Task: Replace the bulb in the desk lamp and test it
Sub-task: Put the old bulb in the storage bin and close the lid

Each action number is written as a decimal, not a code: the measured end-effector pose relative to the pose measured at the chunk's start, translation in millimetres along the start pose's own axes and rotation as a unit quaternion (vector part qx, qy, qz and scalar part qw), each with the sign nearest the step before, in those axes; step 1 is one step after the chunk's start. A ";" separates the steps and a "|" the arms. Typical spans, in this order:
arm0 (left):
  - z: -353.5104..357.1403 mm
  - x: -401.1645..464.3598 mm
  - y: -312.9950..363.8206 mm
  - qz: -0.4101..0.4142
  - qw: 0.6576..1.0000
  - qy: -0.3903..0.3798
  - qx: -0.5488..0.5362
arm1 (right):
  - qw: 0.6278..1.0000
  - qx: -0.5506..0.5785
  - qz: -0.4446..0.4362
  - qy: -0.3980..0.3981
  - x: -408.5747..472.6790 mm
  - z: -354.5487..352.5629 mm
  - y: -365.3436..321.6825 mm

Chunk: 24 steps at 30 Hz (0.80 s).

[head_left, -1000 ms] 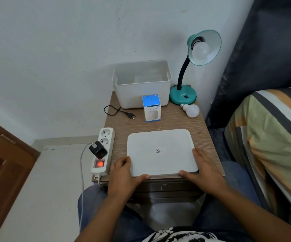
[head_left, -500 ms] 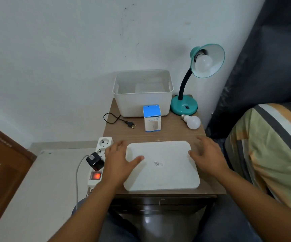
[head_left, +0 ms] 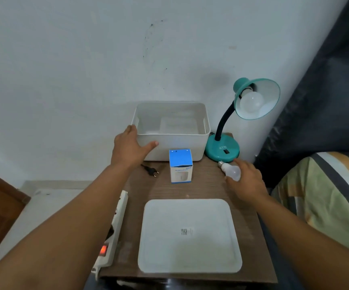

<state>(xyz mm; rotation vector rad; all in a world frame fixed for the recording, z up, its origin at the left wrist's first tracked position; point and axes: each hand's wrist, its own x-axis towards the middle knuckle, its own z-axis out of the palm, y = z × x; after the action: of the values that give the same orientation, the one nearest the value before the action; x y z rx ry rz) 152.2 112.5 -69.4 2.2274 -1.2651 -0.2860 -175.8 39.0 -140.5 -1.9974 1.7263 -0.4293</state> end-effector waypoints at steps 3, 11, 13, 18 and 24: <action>1.4 9.7 2.9 0.006 1.000 0.009 -0.001 | 1.000 -0.002 0.007 -0.015 7.5 5.8 2.2; 9.1 24.3 -6.8 0.013 0.998 0.043 -0.052 | 0.999 0.034 0.001 -0.025 10.7 6.5 11.7; 10.4 23.8 -9.1 0.013 0.996 0.055 -0.062 | 0.999 0.048 -0.016 -0.016 6.5 0.2 8.5; 13.8 20.1 -12.9 0.015 0.992 0.065 -0.104 | 0.992 0.098 -0.078 0.016 -7.4 -30.9 -9.0; 16.7 20.0 -11.1 -0.033 0.980 0.074 -0.180 | 0.972 0.158 -0.150 0.083 2.0 -72.0 -63.5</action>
<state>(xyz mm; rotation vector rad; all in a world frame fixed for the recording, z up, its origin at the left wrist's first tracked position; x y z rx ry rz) 163.5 94.0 -87.7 1.9430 -0.9737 -0.3384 -159.4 33.6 -46.1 -2.0300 1.3425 -0.9358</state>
